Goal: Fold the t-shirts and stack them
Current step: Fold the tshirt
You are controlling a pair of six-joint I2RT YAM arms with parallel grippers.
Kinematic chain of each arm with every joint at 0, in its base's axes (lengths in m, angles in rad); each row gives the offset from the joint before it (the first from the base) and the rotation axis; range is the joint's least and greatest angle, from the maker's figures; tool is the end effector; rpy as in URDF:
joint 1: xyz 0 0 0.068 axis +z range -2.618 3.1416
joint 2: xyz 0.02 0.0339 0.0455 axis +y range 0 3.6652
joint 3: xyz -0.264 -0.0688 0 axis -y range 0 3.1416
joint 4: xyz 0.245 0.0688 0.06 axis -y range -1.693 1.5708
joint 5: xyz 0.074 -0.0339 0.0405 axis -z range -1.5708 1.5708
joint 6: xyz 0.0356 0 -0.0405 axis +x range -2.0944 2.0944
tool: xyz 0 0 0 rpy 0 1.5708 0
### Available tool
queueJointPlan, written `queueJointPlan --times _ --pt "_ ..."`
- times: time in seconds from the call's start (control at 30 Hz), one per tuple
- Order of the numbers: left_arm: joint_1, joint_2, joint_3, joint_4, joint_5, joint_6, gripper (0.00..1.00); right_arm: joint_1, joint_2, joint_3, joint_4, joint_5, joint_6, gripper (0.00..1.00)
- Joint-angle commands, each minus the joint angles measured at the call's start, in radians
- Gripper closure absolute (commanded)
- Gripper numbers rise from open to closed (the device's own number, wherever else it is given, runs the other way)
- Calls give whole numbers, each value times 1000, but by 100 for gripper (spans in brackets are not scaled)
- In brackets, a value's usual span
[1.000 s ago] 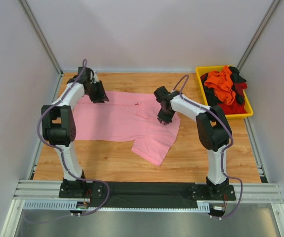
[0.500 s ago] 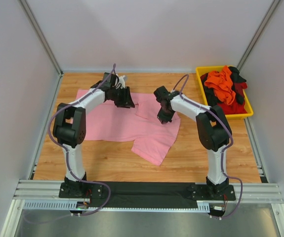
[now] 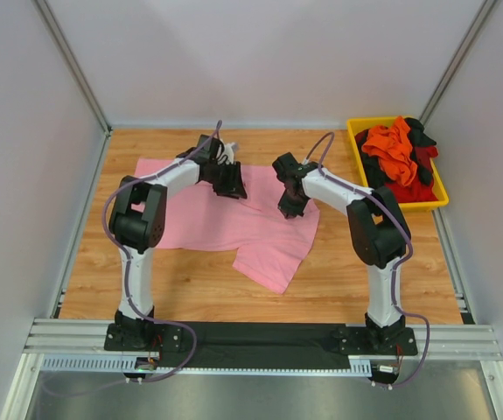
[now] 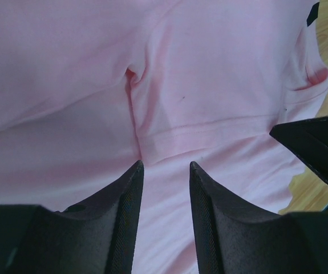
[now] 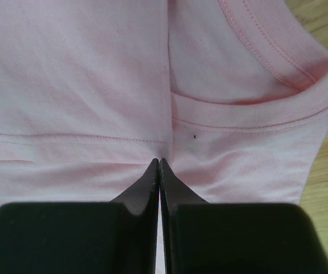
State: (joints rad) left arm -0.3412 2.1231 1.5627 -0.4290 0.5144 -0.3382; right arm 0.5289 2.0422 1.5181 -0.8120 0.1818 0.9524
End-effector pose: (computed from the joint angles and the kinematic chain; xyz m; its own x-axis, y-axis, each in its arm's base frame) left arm 0.4235 -0.1690 0.1711 -0.9241 0.0216 -0.3817 0.2537 0.7814 -0.5701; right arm 0.3550 0.2000 0.1720 -0.8616 0.4247 -0.2781 0.4175 0.9044 0.0875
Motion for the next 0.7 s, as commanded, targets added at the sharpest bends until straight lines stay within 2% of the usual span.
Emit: queueJointPlan --times 0.0,0.1,0.23,0.47,0.67 --pt "-13 17 46 16 -5 24 55 2 -47 -10 28 18 -7 100" --pt "-19 34 60 1 -34 30 56 0 -33 0 17 10 -18 98" --pt "-24 54 68 6 -34 25 57 2 -22 11 8 16 -17 88" --pt "-38 80 82 0 -39 25 58 0 -14 10 8 10 -11 86" --pt "-38 84 103 -11 -34 24 63 0 -13 13 -16 18 -1 82"
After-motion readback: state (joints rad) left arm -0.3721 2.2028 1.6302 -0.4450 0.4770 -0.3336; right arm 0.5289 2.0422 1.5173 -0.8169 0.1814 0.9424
